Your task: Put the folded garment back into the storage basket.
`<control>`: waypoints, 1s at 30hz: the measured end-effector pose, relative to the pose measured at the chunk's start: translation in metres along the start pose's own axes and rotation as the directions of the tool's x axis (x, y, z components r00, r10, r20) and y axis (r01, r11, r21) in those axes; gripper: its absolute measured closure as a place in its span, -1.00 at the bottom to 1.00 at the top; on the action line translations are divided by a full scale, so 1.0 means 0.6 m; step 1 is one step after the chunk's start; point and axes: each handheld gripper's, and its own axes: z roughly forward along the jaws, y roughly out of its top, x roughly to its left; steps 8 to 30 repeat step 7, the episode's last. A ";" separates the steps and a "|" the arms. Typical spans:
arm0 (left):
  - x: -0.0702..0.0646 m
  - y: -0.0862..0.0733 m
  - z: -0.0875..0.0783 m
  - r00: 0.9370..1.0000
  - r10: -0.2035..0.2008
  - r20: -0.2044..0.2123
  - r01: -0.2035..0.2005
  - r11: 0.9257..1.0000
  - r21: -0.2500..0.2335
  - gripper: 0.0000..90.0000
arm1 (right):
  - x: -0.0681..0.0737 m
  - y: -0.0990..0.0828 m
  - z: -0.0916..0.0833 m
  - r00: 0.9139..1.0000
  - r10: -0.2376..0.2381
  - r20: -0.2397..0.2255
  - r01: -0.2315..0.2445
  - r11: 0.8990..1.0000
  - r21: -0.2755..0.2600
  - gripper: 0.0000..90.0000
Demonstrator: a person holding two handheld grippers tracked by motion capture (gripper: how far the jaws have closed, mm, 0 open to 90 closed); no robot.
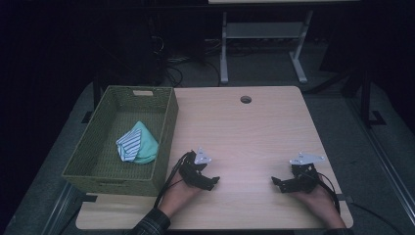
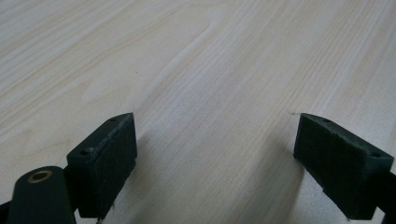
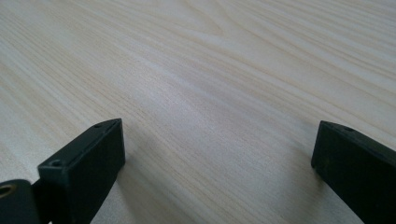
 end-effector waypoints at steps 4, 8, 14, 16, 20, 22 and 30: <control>0.002 -0.008 -0.001 1.000 0.005 0.008 -0.005 0.999 -0.031 -0.72 | 0.000 0.000 0.000 1.000 0.000 0.000 0.000 1.000 0.000 -0.95; 0.002 -0.008 -0.001 1.000 0.007 0.008 -0.006 1.000 -0.031 -0.72 | 0.000 0.000 0.000 1.000 0.000 0.000 0.000 1.000 0.000 -0.94; 0.002 -0.008 -0.001 1.000 0.007 0.008 -0.006 1.000 -0.031 -0.72 | 0.000 0.000 0.000 1.000 0.000 0.000 0.000 1.000 0.000 -0.94; 0.002 -0.008 -0.001 1.000 0.007 0.008 -0.006 1.000 -0.031 -0.72 | 0.000 0.000 0.000 1.000 0.000 0.000 0.000 1.000 0.000 -0.94; 0.002 -0.008 -0.001 1.000 0.007 0.008 -0.006 1.000 -0.031 -0.72 | 0.000 0.000 0.000 1.000 0.000 0.000 0.000 1.000 0.000 -0.94; 0.002 -0.008 -0.001 1.000 0.007 0.008 -0.006 1.000 -0.031 -0.72 | 0.000 0.000 0.000 1.000 0.000 0.000 0.000 1.000 0.000 -0.94; 0.002 -0.008 -0.001 1.000 0.007 0.008 -0.006 1.000 -0.031 -0.72 | 0.000 0.000 0.000 1.000 0.000 0.000 0.000 1.000 0.000 -0.94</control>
